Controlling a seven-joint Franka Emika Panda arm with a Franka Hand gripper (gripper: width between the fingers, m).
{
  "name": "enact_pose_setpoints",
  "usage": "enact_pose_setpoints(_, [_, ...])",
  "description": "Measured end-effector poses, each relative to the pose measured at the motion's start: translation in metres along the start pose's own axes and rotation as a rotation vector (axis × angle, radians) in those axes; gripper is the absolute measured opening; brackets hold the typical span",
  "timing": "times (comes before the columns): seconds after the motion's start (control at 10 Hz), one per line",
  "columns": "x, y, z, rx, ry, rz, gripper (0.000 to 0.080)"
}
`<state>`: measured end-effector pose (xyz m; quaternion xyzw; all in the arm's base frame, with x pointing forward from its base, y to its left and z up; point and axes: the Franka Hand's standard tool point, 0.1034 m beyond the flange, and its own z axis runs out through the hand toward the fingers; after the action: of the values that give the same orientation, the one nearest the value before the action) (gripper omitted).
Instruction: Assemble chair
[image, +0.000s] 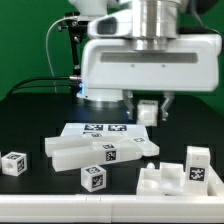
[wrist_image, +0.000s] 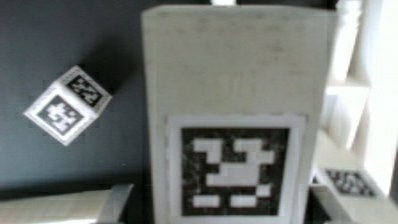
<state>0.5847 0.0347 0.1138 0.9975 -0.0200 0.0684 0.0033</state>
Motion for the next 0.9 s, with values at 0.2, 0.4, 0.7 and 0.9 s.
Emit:
enact_pose_setpoints(0.2, [0.000, 0.002, 0.000, -0.003, -0.001, -0.106, 0.0284])
enact_pose_setpoints(0.4, [-0.010, -0.011, 0.003, -0.007, 0.024, -0.264, 0.0284])
enact_pose_setpoints(0.7, [-0.036, -0.033, -0.002, 0.007, 0.040, -0.556, 0.0284])
enact_pose_setpoints(0.9, [-0.037, -0.028, 0.000, -0.008, 0.051, -0.676, 0.0284])
